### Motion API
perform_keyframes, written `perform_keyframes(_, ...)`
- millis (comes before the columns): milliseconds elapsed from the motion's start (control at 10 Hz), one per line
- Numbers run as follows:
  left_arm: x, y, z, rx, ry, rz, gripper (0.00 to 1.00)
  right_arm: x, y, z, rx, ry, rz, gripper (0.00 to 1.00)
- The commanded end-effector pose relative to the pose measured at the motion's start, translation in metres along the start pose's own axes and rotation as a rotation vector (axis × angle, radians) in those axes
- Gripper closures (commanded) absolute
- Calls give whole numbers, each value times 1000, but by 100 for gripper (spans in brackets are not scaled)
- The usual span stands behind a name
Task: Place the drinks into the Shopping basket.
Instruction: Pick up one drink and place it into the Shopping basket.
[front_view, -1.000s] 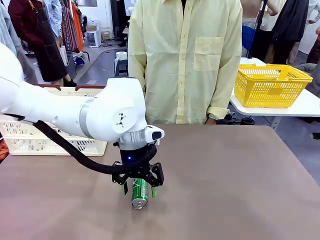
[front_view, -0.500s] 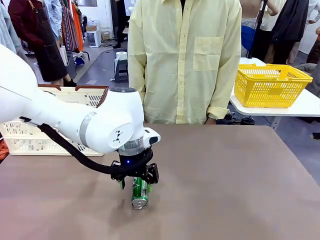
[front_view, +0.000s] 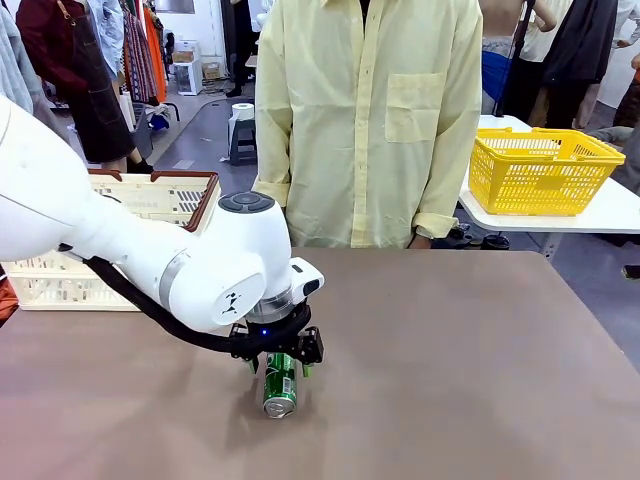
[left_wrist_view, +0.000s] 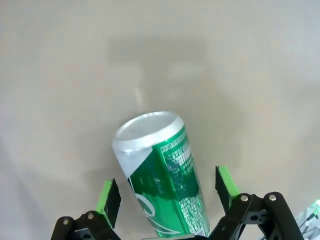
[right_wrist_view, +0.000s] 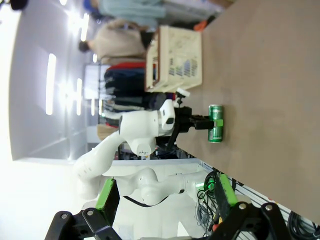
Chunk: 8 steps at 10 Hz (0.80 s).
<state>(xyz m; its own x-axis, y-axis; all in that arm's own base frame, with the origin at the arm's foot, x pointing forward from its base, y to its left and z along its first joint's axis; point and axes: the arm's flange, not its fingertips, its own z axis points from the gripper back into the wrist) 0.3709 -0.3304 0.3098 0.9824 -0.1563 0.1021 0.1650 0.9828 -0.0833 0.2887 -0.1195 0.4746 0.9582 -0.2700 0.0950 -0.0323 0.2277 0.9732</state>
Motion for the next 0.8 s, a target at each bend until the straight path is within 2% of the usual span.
perform_keyframes(0,0,-2,-7,23,-30,25,0,-1,2,3,-2,5,2,0)
perform_keyframes(100,1,-2,-7,23,-38,25,46,-1,2,3,-2,5,2,0)
perform_keyframes(200,1,-2,-8,25,-33,30,100,-1,2,3,-2,5,2,0)
perform_keyframes(600,2,-1,-7,27,-35,23,100,-1,2,3,-2,5,2,0)
perform_keyframes(700,5,1,-6,22,9,17,100,-1,2,3,-2,5,2,0)
